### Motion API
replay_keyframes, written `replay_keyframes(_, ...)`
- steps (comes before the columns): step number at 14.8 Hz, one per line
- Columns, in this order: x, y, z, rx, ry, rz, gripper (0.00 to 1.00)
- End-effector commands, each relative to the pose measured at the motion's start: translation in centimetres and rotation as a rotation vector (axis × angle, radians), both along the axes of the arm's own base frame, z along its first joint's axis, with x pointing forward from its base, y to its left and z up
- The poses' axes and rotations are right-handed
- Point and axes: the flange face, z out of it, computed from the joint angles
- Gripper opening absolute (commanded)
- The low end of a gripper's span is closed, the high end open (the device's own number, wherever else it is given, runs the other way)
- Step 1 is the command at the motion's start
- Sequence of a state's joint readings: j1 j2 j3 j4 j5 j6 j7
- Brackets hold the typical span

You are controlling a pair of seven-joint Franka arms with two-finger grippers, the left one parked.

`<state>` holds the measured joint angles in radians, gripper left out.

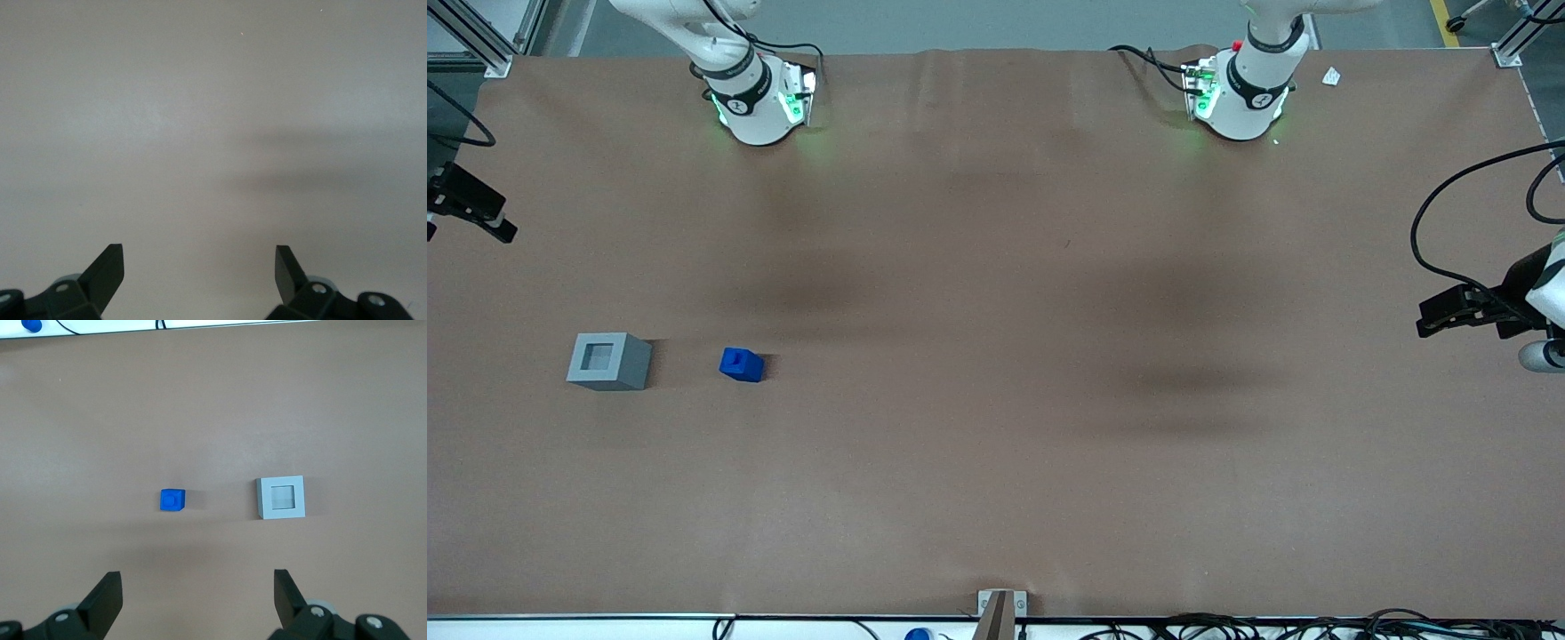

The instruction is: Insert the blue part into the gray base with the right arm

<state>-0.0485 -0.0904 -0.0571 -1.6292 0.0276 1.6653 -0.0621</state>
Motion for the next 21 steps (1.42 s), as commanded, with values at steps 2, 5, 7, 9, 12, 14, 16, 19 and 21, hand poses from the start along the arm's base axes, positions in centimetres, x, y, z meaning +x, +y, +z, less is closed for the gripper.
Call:
replay_keyframes(2,-0.3,0.5,0.4,-0.012,0.008,-0.001,1.0)
replay_keyframes(5,-0.4,0.8,0.6,-0.011,0.007,-0.001,1.0)
replay_keyframes(7,-0.3,1.0,0.6,-0.012,0.007,0.004,1.0)
replay_keyframes(9,-0.4,1.2,0.4,-0.012,0.015,0.005,1.0)
replay_keyframes(12,-0.4,1.5,-0.1,-0.007,0.031,0.009,1.0)
replay_keyframes(14,-0.2,2.0,-0.4,-0.006,0.036,0.018,1.0)
replay_keyframes(16,-0.1,2.1,-0.7,0.001,0.041,0.018,1.0)
replay_keyframes(19,1.2,2.0,-2.9,0.002,0.078,0.017,1.0)
replay_keyframes(21,1.9,2.3,-4.3,0.002,0.104,0.023,1.0)
